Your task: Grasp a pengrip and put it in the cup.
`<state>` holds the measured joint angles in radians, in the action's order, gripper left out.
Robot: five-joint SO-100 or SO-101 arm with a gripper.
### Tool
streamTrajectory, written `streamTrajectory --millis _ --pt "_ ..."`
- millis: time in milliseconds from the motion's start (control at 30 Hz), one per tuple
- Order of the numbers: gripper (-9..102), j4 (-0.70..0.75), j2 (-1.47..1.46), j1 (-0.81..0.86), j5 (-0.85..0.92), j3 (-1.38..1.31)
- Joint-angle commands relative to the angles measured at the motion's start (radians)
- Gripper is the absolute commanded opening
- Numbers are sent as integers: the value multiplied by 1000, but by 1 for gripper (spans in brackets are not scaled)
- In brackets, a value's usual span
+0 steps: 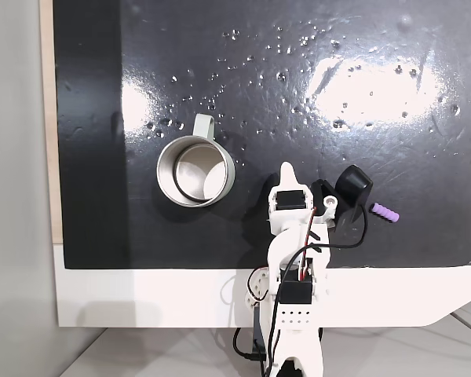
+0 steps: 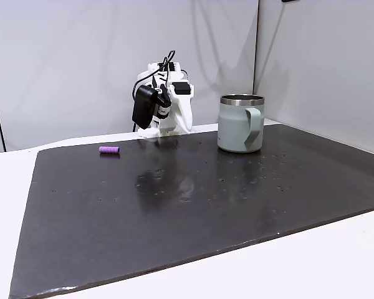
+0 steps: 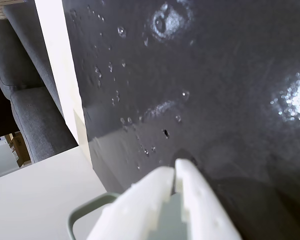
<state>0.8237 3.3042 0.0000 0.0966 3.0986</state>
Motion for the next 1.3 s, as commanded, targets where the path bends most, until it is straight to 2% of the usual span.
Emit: streamTrajectory --millis 0,200,467,733,967,1267 --pt "0 -38 14 -3 2 -6" --pt "0 -17 14 9 38 -44" --pt "0 155 -60 92 94 -391" --pt "1 222 -523 288 106 -807" --pt "3 342 -943 494 118 -1167" --pt "15 529 -1281 681 199 -1416"
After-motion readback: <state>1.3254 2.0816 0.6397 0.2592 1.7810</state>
